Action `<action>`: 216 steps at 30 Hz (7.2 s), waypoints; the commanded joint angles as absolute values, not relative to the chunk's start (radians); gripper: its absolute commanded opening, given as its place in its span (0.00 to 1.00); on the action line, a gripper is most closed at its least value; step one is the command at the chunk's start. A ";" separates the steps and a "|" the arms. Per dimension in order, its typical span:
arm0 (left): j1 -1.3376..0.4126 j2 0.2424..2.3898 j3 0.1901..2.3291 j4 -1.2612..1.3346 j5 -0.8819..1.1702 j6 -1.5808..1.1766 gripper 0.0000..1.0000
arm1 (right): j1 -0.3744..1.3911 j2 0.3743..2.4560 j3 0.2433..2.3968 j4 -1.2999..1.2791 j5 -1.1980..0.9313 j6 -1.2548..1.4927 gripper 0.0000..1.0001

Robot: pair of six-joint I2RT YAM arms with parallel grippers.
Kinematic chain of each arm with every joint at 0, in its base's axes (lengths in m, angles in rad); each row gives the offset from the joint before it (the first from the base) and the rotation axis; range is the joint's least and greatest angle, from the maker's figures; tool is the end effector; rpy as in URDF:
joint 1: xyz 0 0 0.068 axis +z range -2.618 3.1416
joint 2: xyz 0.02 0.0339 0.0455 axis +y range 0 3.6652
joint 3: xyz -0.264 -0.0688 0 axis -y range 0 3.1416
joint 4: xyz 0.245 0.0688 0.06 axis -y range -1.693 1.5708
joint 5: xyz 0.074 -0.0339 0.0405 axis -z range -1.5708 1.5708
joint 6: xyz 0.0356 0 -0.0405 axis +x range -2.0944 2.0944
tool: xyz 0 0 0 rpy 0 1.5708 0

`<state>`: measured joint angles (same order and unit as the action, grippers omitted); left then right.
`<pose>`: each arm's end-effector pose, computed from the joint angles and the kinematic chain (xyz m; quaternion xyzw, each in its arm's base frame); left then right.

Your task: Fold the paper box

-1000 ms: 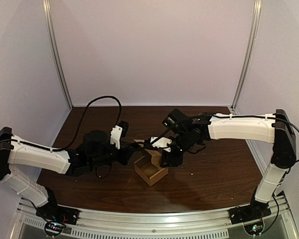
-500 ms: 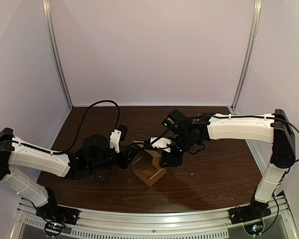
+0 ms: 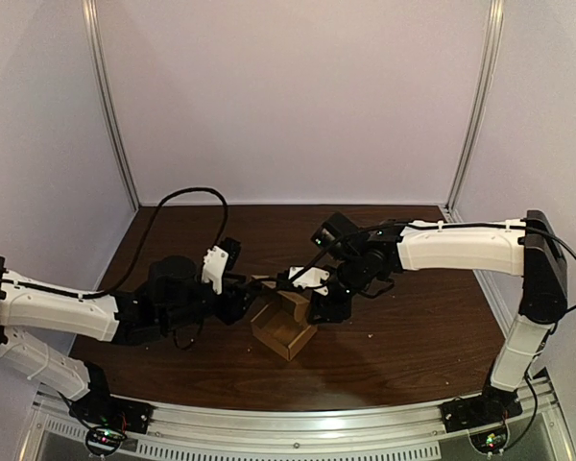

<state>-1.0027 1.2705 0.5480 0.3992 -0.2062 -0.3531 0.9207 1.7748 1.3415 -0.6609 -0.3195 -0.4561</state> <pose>0.1506 -0.2225 0.2141 0.2007 0.7844 -0.2993 0.5049 0.2153 0.3017 0.2278 -0.6385 0.7170 0.2041 0.1912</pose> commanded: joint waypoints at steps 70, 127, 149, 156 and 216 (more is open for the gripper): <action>-1.032 1.593 0.307 1.075 -0.180 -0.259 0.03 | 0.952 1.642 1.463 -0.800 -0.567 -0.598 0.53; -1.032 0.952 0.901 -0.592 -1.192 -0.614 0.97 | 1.110 1.829 1.647 -0.784 -0.514 -0.590 0.48; -1.030 0.913 0.864 -0.738 -1.031 -0.645 0.97 | 1.022 2.159 1.867 -0.797 -0.399 -0.469 0.20; -1.031 0.913 0.842 -0.703 -1.035 -0.622 0.95 | 1.021 2.193 1.868 -0.813 -0.433 -0.461 0.08; -1.030 1.183 0.670 -0.534 -0.664 -0.842 0.89 | 1.012 1.860 1.459 -0.731 -0.419 -0.453 0.26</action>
